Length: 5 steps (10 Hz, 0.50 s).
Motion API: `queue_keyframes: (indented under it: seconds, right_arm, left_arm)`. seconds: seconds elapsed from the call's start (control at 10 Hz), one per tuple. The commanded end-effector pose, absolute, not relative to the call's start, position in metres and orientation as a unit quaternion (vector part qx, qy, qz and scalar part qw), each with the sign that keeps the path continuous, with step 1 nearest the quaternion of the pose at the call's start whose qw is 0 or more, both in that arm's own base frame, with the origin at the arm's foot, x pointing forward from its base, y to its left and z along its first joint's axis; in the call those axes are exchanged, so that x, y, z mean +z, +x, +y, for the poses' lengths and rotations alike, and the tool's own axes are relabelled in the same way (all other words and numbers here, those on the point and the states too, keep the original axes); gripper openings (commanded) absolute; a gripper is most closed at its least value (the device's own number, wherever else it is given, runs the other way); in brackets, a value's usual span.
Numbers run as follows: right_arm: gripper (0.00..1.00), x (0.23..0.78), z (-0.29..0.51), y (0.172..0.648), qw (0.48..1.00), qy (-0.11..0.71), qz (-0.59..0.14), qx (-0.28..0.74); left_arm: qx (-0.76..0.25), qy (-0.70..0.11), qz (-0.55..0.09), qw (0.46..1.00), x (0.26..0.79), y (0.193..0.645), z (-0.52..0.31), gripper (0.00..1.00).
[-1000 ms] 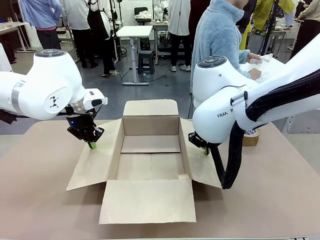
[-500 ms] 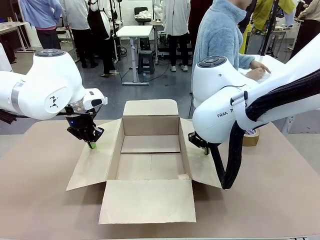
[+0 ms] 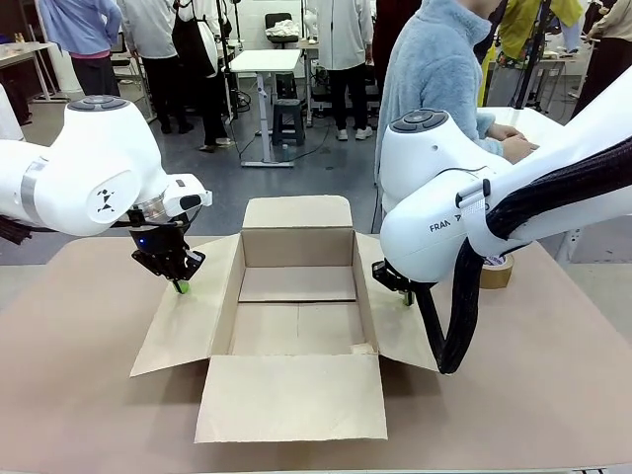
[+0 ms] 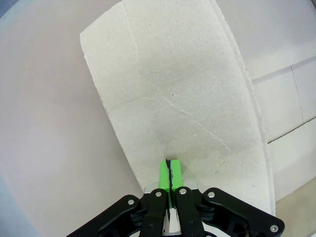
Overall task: Wrap the clocks to prevent damage.
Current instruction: Once the human has placed the objects inside and stepped back, release both hands from the side flaps of the Package Box.
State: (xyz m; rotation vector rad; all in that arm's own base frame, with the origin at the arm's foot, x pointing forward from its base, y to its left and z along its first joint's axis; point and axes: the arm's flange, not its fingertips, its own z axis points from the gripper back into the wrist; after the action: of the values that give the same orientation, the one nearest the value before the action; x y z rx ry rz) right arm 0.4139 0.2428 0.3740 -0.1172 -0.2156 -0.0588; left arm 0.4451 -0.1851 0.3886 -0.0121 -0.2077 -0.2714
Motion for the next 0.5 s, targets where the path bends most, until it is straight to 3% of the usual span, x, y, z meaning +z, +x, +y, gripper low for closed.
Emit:
queue_keyframes:
  seconds: [0.0,0.4]
  right_arm:
    - [0.01,0.3718,0.2429,0.4135,0.992,-0.060,-0.104,-0.031]
    - [0.01,0.3718,0.2429,0.4135,0.992,-0.060,-0.104,-0.031]
  left_arm:
    - [-0.135,-0.006,-0.106,0.985,0.3909,0.4441,-0.1844,0.01]
    - [-0.135,-0.006,-0.106,0.985,0.3909,0.4441,-0.1844,0.01]
